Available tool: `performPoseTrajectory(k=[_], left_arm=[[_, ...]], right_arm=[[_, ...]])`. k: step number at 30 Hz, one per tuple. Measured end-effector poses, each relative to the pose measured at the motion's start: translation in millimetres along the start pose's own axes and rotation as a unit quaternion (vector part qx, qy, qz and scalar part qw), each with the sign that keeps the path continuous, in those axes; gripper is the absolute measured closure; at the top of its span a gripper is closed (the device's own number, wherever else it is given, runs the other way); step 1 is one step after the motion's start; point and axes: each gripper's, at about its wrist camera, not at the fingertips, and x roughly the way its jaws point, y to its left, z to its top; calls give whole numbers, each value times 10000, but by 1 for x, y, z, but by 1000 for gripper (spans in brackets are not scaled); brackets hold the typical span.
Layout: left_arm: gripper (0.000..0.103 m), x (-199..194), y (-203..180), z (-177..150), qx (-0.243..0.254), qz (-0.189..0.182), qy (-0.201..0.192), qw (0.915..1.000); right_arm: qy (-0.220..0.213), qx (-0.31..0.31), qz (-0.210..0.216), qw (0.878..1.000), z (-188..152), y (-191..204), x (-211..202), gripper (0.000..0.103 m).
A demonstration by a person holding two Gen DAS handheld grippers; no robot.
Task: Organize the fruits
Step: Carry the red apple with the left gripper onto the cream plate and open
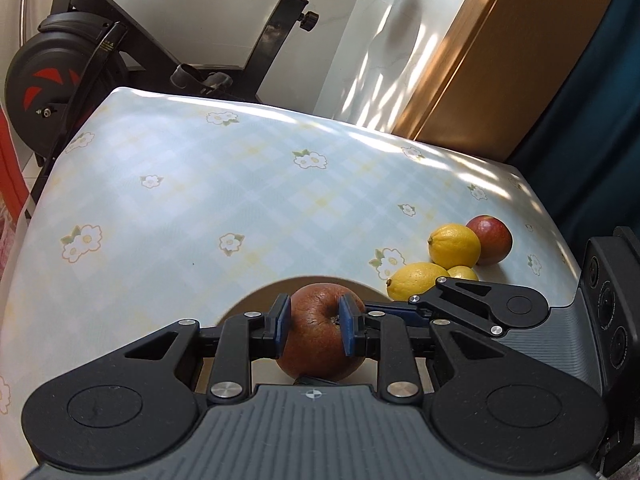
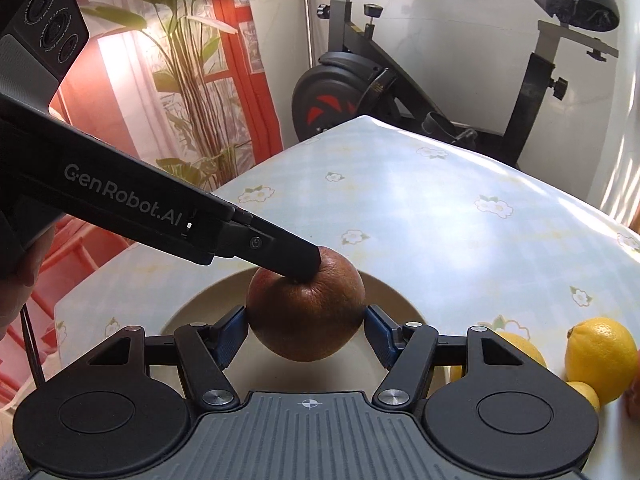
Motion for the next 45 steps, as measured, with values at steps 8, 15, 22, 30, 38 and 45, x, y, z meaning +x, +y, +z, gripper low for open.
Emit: performPoseTrajectory(k=[8, 15, 22, 30, 38, 45], left_arm=[[76, 8, 14, 0, -113, 91, -34, 9999], [75, 8, 20, -10, -156, 166, -69, 9997], [68, 10, 17, -11, -115, 285, -106, 9995], [64, 7, 16, -11, -113, 493, -145, 9986], [62, -4, 10, -12, -69, 725, -211, 9971], [51, -25, -5, -16, -4, 1018, -512, 9935]], right_arm=[[71, -171, -61, 9998, 2, 2, 21, 43], [74, -293, -62, 9995, 0, 7, 24, 43], [71, -239, -50, 9997, -2, 3, 22, 42], [-50, -233, -80, 9997, -6, 2, 9, 42], [-215, -73, -180, 9996, -13, -7, -14, 44], [-538, 50, -377, 9978, -25, -19, -47, 44]])
